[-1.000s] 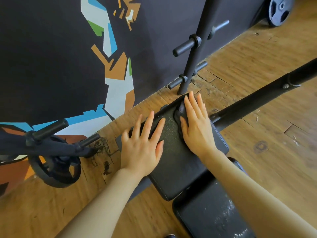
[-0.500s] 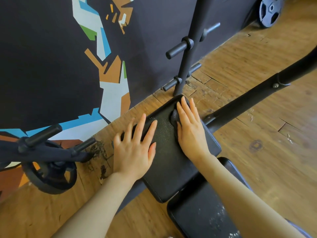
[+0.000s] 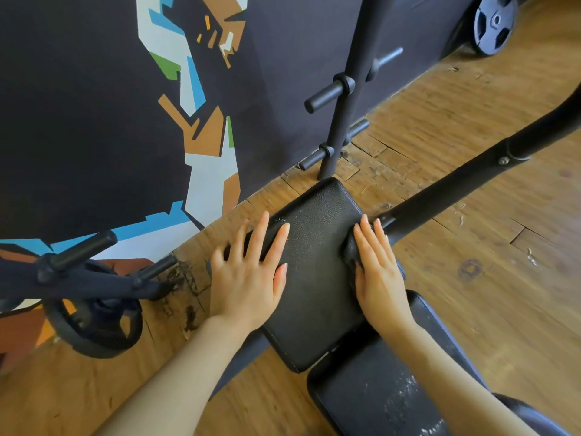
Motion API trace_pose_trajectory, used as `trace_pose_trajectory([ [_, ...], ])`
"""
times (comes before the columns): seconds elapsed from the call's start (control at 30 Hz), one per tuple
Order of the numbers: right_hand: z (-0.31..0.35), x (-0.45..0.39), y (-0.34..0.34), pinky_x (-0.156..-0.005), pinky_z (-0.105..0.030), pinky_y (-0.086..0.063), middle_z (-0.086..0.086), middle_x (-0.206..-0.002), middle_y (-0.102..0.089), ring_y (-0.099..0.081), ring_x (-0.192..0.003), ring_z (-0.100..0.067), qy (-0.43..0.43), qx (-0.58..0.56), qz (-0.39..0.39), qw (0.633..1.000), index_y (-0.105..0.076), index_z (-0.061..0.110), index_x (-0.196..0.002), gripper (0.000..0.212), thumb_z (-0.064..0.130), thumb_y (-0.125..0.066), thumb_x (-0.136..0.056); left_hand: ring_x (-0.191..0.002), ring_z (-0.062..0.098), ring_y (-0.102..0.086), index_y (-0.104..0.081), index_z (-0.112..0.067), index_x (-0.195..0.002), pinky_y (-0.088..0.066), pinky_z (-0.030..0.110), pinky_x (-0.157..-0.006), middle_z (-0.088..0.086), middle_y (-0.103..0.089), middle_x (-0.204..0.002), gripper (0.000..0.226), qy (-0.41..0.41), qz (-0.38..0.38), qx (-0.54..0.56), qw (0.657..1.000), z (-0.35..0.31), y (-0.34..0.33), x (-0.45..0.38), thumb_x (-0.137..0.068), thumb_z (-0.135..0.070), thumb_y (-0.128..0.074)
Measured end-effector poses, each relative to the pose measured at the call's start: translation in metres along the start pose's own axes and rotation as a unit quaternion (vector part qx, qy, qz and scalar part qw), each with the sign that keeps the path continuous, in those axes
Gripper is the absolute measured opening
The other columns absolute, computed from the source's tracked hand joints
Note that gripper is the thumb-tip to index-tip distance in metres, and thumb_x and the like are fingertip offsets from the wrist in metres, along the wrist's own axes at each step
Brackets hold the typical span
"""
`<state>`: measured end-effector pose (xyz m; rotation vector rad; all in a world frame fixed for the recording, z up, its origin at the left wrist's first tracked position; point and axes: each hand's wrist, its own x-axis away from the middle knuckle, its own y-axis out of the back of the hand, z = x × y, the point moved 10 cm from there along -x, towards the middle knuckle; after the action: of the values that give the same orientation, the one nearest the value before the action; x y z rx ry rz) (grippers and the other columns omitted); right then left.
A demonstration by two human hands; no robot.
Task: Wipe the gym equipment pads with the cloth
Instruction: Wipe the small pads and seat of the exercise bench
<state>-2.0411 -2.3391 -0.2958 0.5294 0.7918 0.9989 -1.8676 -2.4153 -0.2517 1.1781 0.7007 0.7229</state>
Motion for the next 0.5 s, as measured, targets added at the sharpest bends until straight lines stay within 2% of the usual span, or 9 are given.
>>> trace_pose_trajectory([
  [0.13, -0.021, 0.048, 0.007, -0.118, -0.037, -0.017, -0.005, -0.154, -0.027, -0.013, -0.147, -0.021, -0.014, -0.008, -0.005, 1.0, -0.038, 0.004, -0.143, 0.067, -0.013, -0.061, -0.082, -0.133, 0.039, -0.042, -0.03, -0.026, -0.15, -0.041, 0.051, -0.093, 0.013, -0.03, -0.156, 0.063, 0.004, -0.003, 0.001, 1.0, 0.0, 0.0, 0.001, -0.092, -0.051, -0.025],
  [0.27, 0.002, -0.008, 0.002, -0.12, -0.028, -0.01, -0.01, -0.152, -0.032, -0.02, -0.145, -0.028, 0.016, -0.002, -0.011, 1.0, -0.044, 0.001, -0.14, 0.055, -0.005, -0.059, -0.088, -0.133, 0.038, -0.041, -0.029, -0.027, -0.151, -0.041, 0.052, -0.094, 0.012, -0.029, -0.157, 0.063, 0.007, -0.004, 0.003, 1.0, 0.0, -0.001, 0.002, -0.092, -0.05, -0.025],
  [0.37, 0.025, -0.063, -0.004, -0.119, -0.037, -0.016, -0.013, -0.151, -0.035, -0.021, -0.144, -0.031, 0.036, 0.008, -0.025, 0.999, -0.044, 0.001, -0.14, 0.049, 0.001, -0.056, -0.093, -0.133, 0.038, -0.041, -0.029, -0.027, -0.151, -0.042, 0.052, -0.093, 0.013, -0.029, -0.156, 0.063, 0.006, -0.006, 0.0, 1.0, 0.0, -0.001, 0.0, -0.092, -0.05, -0.029],
  [0.43, 0.027, -0.062, -0.005, -0.119, -0.038, -0.016, -0.011, -0.153, -0.032, -0.018, -0.145, -0.028, 0.028, 0.004, -0.02, 0.999, -0.042, 0.003, -0.142, 0.049, 0.003, -0.055, -0.094, -0.133, 0.038, -0.041, -0.029, -0.027, -0.151, -0.042, 0.052, -0.093, 0.013, -0.029, -0.156, 0.064, 0.006, -0.005, -0.001, 1.0, 0.001, -0.002, 0.0, -0.092, -0.051, -0.028],
  [0.5, 0.025, -0.035, -0.006, -0.12, -0.03, -0.011, -0.007, -0.154, -0.029, -0.013, -0.146, -0.023, 0.035, -0.004, -0.005, 0.999, -0.039, 0.005, -0.143, 0.053, 0.002, -0.056, -0.093, -0.133, 0.038, -0.041, -0.028, -0.027, -0.151, -0.041, 0.052, -0.094, 0.013, -0.028, -0.157, 0.064, 0.006, -0.006, -0.004, 1.0, 0.001, -0.001, 0.001, -0.092, -0.051, -0.025],
])
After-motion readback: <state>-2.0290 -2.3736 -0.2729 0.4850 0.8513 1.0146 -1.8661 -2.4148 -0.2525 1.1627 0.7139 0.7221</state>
